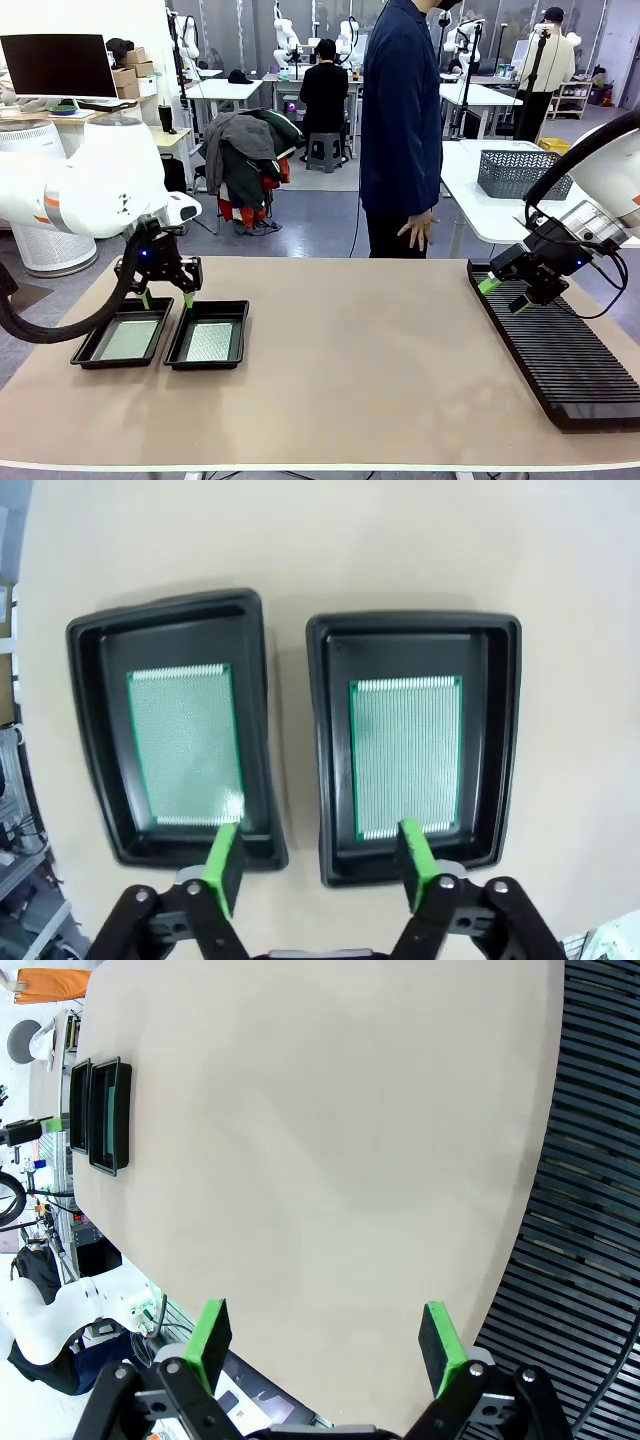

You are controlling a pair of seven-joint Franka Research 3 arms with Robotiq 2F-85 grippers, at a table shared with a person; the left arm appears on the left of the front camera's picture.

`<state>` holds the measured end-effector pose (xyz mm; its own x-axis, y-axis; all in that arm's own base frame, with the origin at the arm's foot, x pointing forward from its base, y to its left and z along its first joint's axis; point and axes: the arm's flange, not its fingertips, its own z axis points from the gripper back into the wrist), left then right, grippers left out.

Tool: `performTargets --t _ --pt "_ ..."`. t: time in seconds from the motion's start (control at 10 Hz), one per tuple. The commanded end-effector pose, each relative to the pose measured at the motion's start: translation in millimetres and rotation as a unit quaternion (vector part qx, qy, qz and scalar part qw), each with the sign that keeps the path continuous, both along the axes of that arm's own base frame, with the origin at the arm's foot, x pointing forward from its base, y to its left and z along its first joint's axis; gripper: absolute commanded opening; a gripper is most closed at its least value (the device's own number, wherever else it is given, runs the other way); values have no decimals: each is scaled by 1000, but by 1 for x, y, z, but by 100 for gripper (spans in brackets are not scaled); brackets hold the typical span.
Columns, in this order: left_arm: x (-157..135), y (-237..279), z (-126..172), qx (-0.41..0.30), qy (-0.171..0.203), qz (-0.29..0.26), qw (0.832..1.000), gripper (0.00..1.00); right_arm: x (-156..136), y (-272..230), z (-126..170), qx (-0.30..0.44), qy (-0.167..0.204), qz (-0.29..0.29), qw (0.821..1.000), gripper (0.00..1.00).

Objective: Inspect and transfer BCBs to ESD trays.
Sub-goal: Pick up the ESD tray and place it on the left side of the table.

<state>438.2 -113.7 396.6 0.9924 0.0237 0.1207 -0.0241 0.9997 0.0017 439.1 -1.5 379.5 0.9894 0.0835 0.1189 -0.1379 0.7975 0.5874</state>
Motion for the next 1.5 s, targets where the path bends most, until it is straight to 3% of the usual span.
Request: performTargets --t 0.0,0.1,0.2,0.6,0.9,1.0,1.4 --pt "-12 3 16 28 16 -1 999 98 1 2 0 -4 0 -9 1000 100" --pt "-20 3 26 31 11 -5 999 90 1 2 0 -4 0 -9 1000 100" --pt "-25 5 33 23 5 -10 1000 100 1 2 0 -4 0 -9 1000 100" --pt "-42 7 56 17 -2 -15 1000 100 1 2 0 -4 0 -9 1000 100" --pt "-47 0 64 22 17 -14 1000 100 1 2 0 -4 0 -9 1000 100" --pt "-39 3 63 19 -6 -5 1000 100 1 2 0 -4 0 -9 1000 100" --pt "-39 3 63 19 -6 -5 1000 100 1 2 0 -4 0 -9 1000 100"
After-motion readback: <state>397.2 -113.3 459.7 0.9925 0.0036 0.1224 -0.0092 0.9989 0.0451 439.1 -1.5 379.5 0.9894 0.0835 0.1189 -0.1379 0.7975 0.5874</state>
